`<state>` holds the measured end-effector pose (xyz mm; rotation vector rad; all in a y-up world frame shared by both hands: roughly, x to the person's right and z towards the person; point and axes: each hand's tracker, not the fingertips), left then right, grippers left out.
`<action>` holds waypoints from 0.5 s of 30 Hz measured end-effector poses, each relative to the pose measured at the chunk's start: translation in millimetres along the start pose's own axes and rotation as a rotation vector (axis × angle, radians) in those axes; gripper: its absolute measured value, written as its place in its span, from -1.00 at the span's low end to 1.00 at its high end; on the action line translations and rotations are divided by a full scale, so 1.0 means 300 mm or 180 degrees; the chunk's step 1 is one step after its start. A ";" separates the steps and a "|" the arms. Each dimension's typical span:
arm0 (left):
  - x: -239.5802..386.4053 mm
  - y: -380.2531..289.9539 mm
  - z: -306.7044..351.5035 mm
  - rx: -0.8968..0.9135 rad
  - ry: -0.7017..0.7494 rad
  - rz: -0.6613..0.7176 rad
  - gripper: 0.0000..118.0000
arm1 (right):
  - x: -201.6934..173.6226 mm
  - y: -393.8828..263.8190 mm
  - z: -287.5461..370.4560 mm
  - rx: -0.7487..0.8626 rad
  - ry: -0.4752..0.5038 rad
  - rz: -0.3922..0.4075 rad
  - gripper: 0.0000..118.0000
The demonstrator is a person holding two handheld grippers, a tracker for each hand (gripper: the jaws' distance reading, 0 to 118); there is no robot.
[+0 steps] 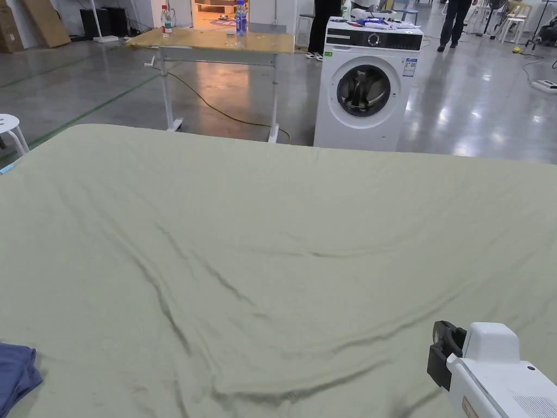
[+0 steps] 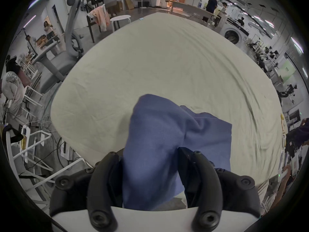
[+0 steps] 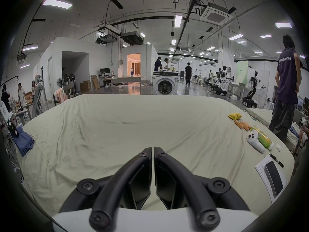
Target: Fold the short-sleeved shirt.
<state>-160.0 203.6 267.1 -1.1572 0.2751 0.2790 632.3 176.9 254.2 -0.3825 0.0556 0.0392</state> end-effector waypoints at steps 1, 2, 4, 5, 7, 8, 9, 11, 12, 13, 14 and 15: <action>0.001 -0.002 0.010 0.0046 0.0064 0.0014 -0.05 | 0.001 0.001 -0.001 -0.0004 0.0001 -0.0004 -0.97; 0.005 -0.005 0.025 0.0121 0.0150 0.0000 -0.05 | 0.001 0.000 0.000 -0.0001 0.0007 -0.0014 -0.97; 0.104 -0.062 0.116 0.0262 0.0260 -0.0029 -0.12 | 0.001 -0.001 -0.001 0.0001 0.0014 -0.0042 -0.97; 0.122 -0.072 0.139 0.0327 0.0311 -0.0032 -0.22 | 0.000 -0.002 -0.001 -0.0001 0.0024 -0.0056 -0.97; 0.150 -0.088 0.171 0.0433 0.0378 -0.0079 -0.65 | -0.004 -0.007 -0.001 -0.0003 0.0041 -0.0059 -0.97; 0.137 -0.080 0.187 0.0501 0.0440 -0.0110 -0.76 | -0.007 -0.009 0.000 -0.0001 0.0052 -0.0061 -0.97; 0.151 -0.087 0.202 0.0519 0.0487 -0.0115 -0.82 | -0.009 -0.011 0.000 -0.0001 0.0062 -0.0061 -0.97; 0.186 -0.105 0.234 0.0557 0.0495 -0.0154 -1.00 | -0.011 -0.014 0.000 0.0000 0.0080 -0.0070 -0.97; 0.168 -0.096 0.240 0.0642 0.0534 -0.0183 -1.00 | -0.012 -0.014 0.002 0.0003 0.0087 -0.0079 -0.97; 0.194 -0.110 0.260 0.0782 0.0577 -0.0235 -1.00 | -0.013 -0.014 0.004 0.0008 0.0092 -0.0082 -0.97; 0.227 -0.129 0.282 0.0886 0.0549 -0.0301 -1.00 | -0.016 -0.014 0.006 0.0015 0.0097 -0.0082 -0.97; 0.245 -0.136 0.298 0.1070 0.0596 -0.0411 -1.00 | -0.016 -0.013 0.008 0.0019 0.0101 -0.0083 -0.97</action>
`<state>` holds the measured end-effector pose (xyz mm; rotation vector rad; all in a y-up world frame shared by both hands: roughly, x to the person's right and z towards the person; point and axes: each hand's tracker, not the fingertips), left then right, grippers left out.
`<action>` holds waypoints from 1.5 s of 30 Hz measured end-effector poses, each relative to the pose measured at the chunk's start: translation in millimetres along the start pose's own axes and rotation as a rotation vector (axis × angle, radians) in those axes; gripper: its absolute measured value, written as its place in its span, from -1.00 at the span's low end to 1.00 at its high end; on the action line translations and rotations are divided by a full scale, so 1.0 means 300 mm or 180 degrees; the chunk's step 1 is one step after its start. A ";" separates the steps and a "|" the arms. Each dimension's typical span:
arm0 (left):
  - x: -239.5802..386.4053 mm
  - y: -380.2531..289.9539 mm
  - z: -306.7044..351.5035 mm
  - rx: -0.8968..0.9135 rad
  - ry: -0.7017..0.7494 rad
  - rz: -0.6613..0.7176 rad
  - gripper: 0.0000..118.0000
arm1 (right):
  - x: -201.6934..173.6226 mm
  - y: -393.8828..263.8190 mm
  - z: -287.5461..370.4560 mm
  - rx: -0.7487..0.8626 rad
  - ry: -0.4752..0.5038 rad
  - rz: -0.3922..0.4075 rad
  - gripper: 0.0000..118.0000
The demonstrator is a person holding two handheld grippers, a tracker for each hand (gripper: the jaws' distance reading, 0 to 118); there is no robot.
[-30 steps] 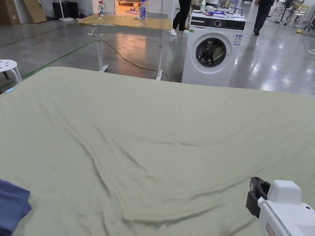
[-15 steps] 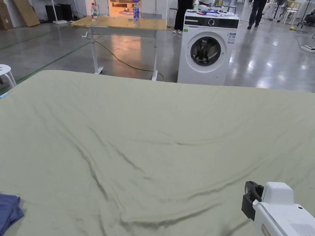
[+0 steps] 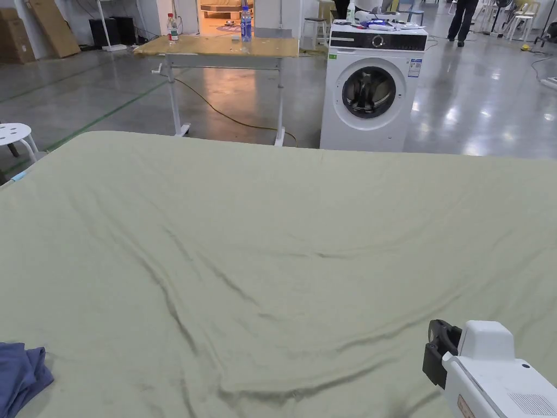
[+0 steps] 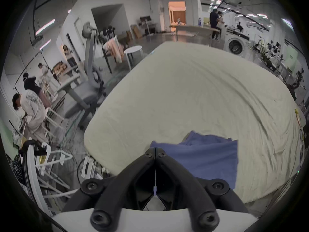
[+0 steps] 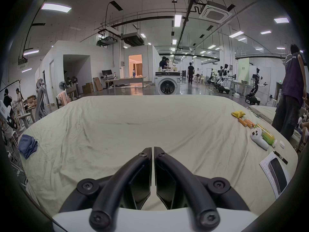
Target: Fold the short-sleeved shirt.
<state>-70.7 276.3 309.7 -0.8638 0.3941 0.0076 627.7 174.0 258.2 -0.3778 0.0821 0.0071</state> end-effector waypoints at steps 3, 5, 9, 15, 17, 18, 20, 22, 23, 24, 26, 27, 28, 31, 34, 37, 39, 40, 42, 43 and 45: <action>0.095 -0.040 0.071 0.0441 -0.0204 0.0028 -1.00 | -0.001 0.003 0.007 0.0024 0.0011 -0.0019 -0.97; 0.146 -0.066 0.068 0.0691 -0.0322 0.0032 -1.00 | -0.002 0.004 0.010 0.0037 0.0014 -0.0035 -0.97; 0.345 -0.150 0.085 0.1056 -0.0546 -0.0143 -1.00 | -0.003 0.008 0.017 0.0056 0.0022 -0.0046 -0.97; 0.636 -0.223 0.100 0.1461 -0.0818 0.0024 -1.00 | -0.004 0.035 0.036 0.0120 -0.0029 -0.0086 -0.97; 0.734 -0.233 0.102 0.1650 -0.0878 0.0051 -1.00 | -0.005 0.049 0.040 0.0153 -0.0042 -0.0104 -0.97; 0.788 -0.234 0.111 0.1744 -0.0867 0.0055 -1.00 | -0.007 0.056 0.042 0.0180 -0.0050 -0.0111 -0.97; 0.879 -0.230 0.131 0.1930 -0.0966 0.0065 -1.00 | -0.010 0.070 0.045 0.0225 -0.0066 -0.0109 -0.97; 0.968 -0.226 0.124 0.2035 -0.1033 -0.0009 -1.00 | -0.017 0.085 0.050 0.0271 -0.0098 -0.0109 -0.97; 1.010 -0.218 0.129 0.2064 -0.1044 -0.0064 -1.00 | -0.021 0.094 0.054 0.0305 -0.0112 -0.0100 -0.97; 1.045 -0.211 0.133 0.2112 -0.1075 -0.0119 -1.00 | -0.026 0.102 0.056 0.0342 -0.0127 -0.0071 -0.97; 1.125 -0.212 0.164 0.2197 -0.1090 -0.0135 -1.00 | -0.034 0.117 0.062 0.0405 -0.0157 -0.0061 -0.97; 1.143 -0.206 0.167 0.2239 -0.1119 -0.0135 -1.00 | -0.035 0.122 0.062 0.0441 -0.0167 -0.0065 -0.97; 1.152 -0.201 0.167 0.2283 -0.1166 -0.0143 -1.00 | -0.038 0.127 0.064 0.0474 -0.0176 -0.0063 -0.97; 1.202 -0.198 0.182 0.2340 -0.1192 -0.0179 -1.00 | -0.050 0.140 0.068 0.0565 -0.0214 -0.0031 -0.97; 1.226 -0.186 0.196 0.2396 -0.1149 -0.0244 -1.00 | -0.056 0.143 0.066 0.0629 -0.0230 0.0005 -0.97; 1.222 -0.166 0.202 0.2418 -0.1141 -0.0135 -1.00 | -0.057 0.139 0.063 0.0676 -0.0244 0.0017 -0.97; 1.214 -0.157 0.190 0.2425 -0.1097 -0.0082 -1.00 | -0.055 0.135 0.057 0.0691 -0.0254 0.0015 -0.97; 1.212 -0.153 0.186 0.2421 -0.1077 -0.0070 -1.00 | -0.054 0.133 0.055 0.0699 -0.0258 0.0013 -0.97; 1.218 -0.159 0.191 0.2434 -0.1076 -0.0064 -1.00 | -0.053 0.130 0.053 0.0694 -0.0277 0.0000 -0.97; 1.219 -0.159 0.188 0.2432 -0.1053 -0.0085 -1.00 | -0.052 0.128 0.052 0.0695 -0.0282 -0.0007 -0.97; 1.226 -0.163 0.193 0.2427 -0.1009 -0.0119 -1.00 | -0.053 0.127 0.054 0.0700 -0.0291 -0.0017 -0.97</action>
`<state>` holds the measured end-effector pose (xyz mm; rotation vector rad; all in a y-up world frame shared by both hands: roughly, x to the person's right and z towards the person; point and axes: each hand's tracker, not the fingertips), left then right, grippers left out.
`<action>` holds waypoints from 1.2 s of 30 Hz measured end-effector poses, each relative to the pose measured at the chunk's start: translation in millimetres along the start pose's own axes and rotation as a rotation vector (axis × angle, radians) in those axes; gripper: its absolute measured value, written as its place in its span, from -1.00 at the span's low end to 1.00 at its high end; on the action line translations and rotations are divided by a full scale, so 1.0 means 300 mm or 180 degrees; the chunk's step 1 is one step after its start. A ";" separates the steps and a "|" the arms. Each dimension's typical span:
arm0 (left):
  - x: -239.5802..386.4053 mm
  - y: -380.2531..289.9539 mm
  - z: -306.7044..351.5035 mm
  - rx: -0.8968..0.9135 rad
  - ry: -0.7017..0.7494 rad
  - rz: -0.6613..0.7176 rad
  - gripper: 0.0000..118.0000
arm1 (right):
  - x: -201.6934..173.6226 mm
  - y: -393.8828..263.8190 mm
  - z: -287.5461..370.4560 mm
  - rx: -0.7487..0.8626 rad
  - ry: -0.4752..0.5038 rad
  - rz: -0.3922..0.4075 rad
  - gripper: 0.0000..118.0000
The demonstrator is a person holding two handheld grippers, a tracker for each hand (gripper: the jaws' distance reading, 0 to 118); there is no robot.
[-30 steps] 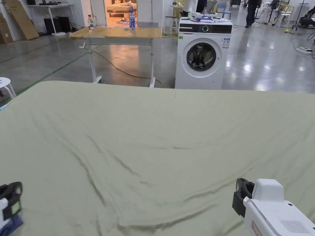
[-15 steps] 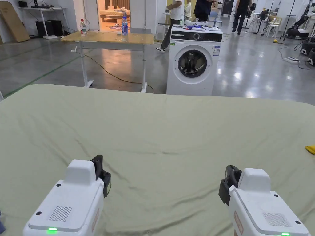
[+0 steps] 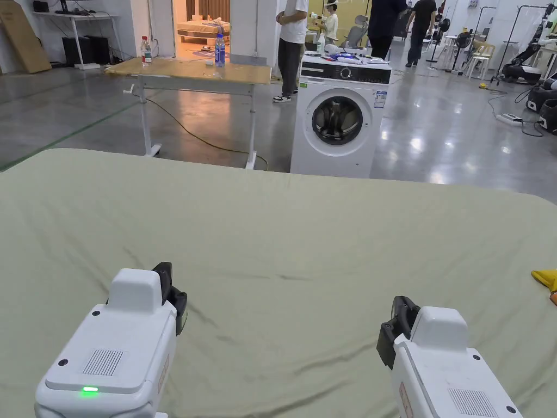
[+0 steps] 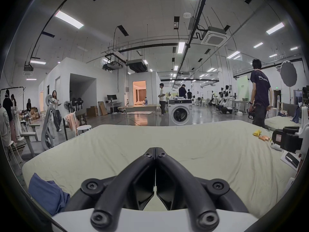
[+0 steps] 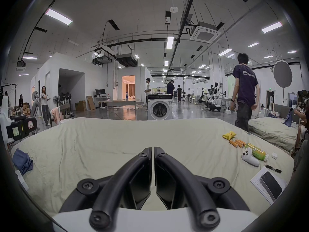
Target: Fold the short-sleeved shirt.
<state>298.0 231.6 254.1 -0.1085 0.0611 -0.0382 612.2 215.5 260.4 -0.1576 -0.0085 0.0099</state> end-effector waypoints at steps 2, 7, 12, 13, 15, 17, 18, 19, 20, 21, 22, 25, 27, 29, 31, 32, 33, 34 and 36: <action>-0.002 -0.002 -0.004 0.0001 0.0003 0.0001 -1.00 | -0.002 0.002 0.004 0.0016 -0.0003 0.0011 -0.97; -0.004 -0.007 -0.014 0.0008 0.0015 0.0060 -1.00 | -0.008 0.010 0.005 0.0022 -0.0018 0.0012 -0.97; 0.000 -0.010 -0.007 0.0032 -0.0077 0.0032 -0.73 | -0.013 0.007 0.001 0.0022 -0.0088 0.0019 -0.68; 0.001 -0.009 -0.007 0.0031 -0.0096 0.0021 -0.54 | -0.013 0.007 0.000 0.0018 -0.0089 0.0019 -0.39; 0.003 -0.008 -0.005 0.0039 -0.0112 -0.0006 0.01 | -0.013 0.008 -0.005 0.0012 -0.0144 0.0042 0.16; 0.005 -0.004 -0.001 0.0087 -0.0060 -0.0028 0.20 | -0.016 0.007 -0.007 0.0036 -0.0181 0.0057 0.29; 0.004 -0.003 0.003 0.0133 -0.0041 -0.0033 0.20 | -0.014 0.006 -0.011 0.0042 -0.0185 0.0070 0.30; 0.004 -0.002 0.005 0.0147 -0.0034 -0.0034 0.22 | -0.014 0.007 -0.013 0.0041 -0.0179 0.0075 0.32; -0.002 0.002 0.001 0.0153 -0.0023 -0.0039 0.25 | -0.015 0.008 -0.015 0.0043 -0.0161 0.0078 0.36; -0.003 0.004 0.002 0.0155 -0.0015 -0.0046 0.34 | -0.016 0.009 -0.016 0.0039 -0.0145 0.0076 0.46; -0.004 0.005 0.003 0.0157 -0.0004 -0.0052 0.41 | -0.016 0.010 -0.019 0.0036 -0.0145 0.0071 0.54; -0.013 0.007 0.004 0.0165 0.0036 -0.0021 0.53 | -0.020 0.013 -0.013 0.0095 -0.0147 0.0024 0.68; -0.023 0.007 0.007 0.0158 0.0047 0.0068 0.55 | -0.022 0.017 -0.011 0.0146 -0.0052 -0.0078 0.80; -0.033 0.005 0.005 0.0096 0.0087 0.0113 0.61 | -0.018 0.018 -0.010 0.0145 0.0110 -0.0104 0.90; -0.037 -0.004 0.002 0.0050 0.0119 0.0085 0.62 | -0.023 0.023 -0.007 0.0185 0.0161 -0.0079 0.91; -0.045 -0.010 0.001 0.0046 0.0132 0.0067 0.64 | -0.030 0.026 -0.004 0.0209 0.0140 -0.0040 0.91; -0.048 -0.014 0.001 0.0042 0.0137 0.0060 0.64 | -0.041 0.032 -0.003 0.0245 0.0073 0.0072 0.91; -0.051 -0.015 0.002 0.0033 0.0139 0.0057 0.64 | -0.048 0.035 -0.004 0.0250 0.0028 0.0136 0.91; -0.063 -0.019 0.002 0.0020 0.0140 0.0101 0.64 | -0.063 0.040 -0.007 0.0264 -0.0044 0.0248 0.91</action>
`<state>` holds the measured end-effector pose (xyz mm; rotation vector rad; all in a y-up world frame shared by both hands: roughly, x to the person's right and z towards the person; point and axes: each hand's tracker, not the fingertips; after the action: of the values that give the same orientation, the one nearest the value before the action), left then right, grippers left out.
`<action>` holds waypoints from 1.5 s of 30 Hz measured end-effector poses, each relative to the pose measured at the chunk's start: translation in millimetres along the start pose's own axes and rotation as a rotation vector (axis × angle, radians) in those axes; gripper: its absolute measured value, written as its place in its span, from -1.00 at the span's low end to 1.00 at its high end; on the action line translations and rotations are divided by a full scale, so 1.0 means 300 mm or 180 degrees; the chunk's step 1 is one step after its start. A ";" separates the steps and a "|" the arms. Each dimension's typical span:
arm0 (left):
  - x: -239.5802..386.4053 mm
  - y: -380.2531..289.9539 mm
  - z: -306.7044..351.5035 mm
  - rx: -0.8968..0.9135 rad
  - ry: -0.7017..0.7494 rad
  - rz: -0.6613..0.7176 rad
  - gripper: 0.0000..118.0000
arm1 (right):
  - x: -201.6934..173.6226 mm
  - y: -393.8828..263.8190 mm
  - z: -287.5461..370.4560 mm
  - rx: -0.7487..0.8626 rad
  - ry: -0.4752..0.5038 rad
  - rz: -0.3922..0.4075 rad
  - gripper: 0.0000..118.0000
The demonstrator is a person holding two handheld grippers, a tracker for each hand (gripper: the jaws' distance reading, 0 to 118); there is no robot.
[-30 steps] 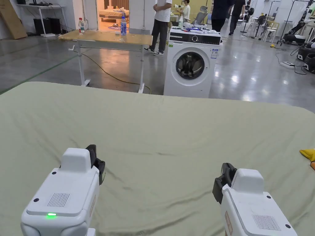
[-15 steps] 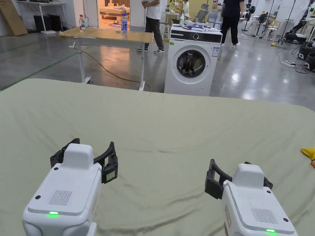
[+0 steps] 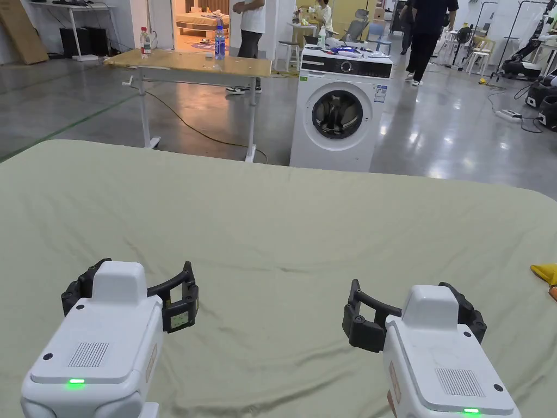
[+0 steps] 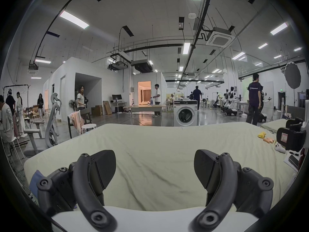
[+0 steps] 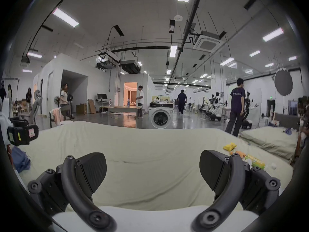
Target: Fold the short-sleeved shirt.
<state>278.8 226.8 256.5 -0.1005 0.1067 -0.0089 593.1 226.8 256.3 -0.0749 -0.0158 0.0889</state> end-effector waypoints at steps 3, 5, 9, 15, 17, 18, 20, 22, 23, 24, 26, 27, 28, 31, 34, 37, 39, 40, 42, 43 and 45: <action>-0.006 -0.002 0.004 0.0016 -0.0007 0.0044 0.65 | -0.010 0.002 -0.012 -0.0040 -0.0065 0.0005 0.91; -0.008 0.000 0.005 0.0028 0.0024 0.0019 0.67 | -0.005 0.001 -0.019 -0.0098 -0.0070 -0.0096 0.91; -0.006 0.001 0.006 0.0057 0.0040 -0.0050 0.68 | 0.008 0.002 -0.034 -0.0180 -0.0080 -0.0299 0.91; -0.001 0.007 0.006 0.0046 -0.0019 -0.0078 0.68 | 0.029 0.022 -0.048 -0.0289 -0.0062 -0.0435 0.91; -0.003 0.006 0.004 0.0051 -0.0015 -0.0067 0.68 | 0.036 0.031 -0.056 -0.0380 -0.0036 -0.0595 0.91; -0.002 0.005 0.006 0.0051 0.0004 -0.0041 0.68 | 0.044 0.035 -0.057 -0.0404 -0.0020 -0.0707 0.91; -0.005 0.001 0.007 0.0041 -0.0006 0.0010 0.68 | 0.059 0.041 -0.063 -0.0440 0.0056 -0.0874 0.91; -0.005 -0.003 0.005 0.0013 -0.0017 0.0038 0.68 | 0.072 0.049 -0.066 -0.0519 0.0054 -0.1064 0.91; -0.005 -0.004 0.004 -0.0005 -0.0013 0.0040 0.68 | 0.079 0.054 -0.071 -0.0599 0.0064 -0.1155 0.91; -0.007 -0.006 0.002 -0.0014 -0.0007 0.0034 0.68 | 0.086 0.056 -0.075 -0.0633 0.0066 -0.1242 0.91; -0.008 -0.007 0.001 -0.0021 0.0004 0.0022 0.68 | 0.093 0.057 -0.079 -0.0641 0.0091 -0.1229 0.91; -0.009 -0.006 0.001 -0.0024 0.0008 0.0019 0.68 | 0.092 0.056 -0.079 -0.0639 0.0098 -0.1213 0.91; -0.012 -0.007 0.000 -0.0026 0.0005 0.0020 0.68 | 0.090 0.057 -0.080 -0.0654 0.0091 -0.1193 0.91; -0.016 -0.006 -0.001 -0.0032 -0.0015 -0.0006 0.68 | 0.070 0.066 -0.090 -0.0835 -0.0098 -0.0958 0.91; -0.020 -0.004 -0.003 -0.0033 0.0006 -0.0012 0.68 | 0.042 0.059 -0.099 -0.0833 -0.0249 -0.0691 0.91; -0.024 -0.002 -0.005 -0.0035 0.0010 0.0004 0.68 | 0.034 0.052 -0.107 -0.0860 -0.0211 -0.0694 0.91; -0.023 -0.001 -0.007 -0.0038 0.0008 -0.0008 0.68 | 0.031 0.043 -0.110 -0.0874 -0.0208 -0.0687 0.91; -0.024 0.000 -0.006 -0.0040 0.0012 -0.0016 0.68 | 0.028 0.041 -0.114 -0.0884 -0.0226 -0.0658 0.91; -0.022 0.002 -0.007 -0.0041 0.0016 -0.0030 0.68 | 0.026 0.032 -0.118 -0.0859 -0.0273 -0.0613 0.91; -0.022 0.002 -0.007 -0.0038 0.0015 -0.0032 0.68 | 0.028 0.031 -0.118 -0.0844 -0.0285 -0.0610 0.91; -0.022 0.001 -0.007 -0.0035 0.0012 -0.0028 0.68 | 0.033 0.033 -0.121 -0.0841 -0.0288 -0.0618 0.90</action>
<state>272.1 227.1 255.1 -0.1119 0.1102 -0.0173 602.8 234.7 219.5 -0.3326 -0.1252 -0.1045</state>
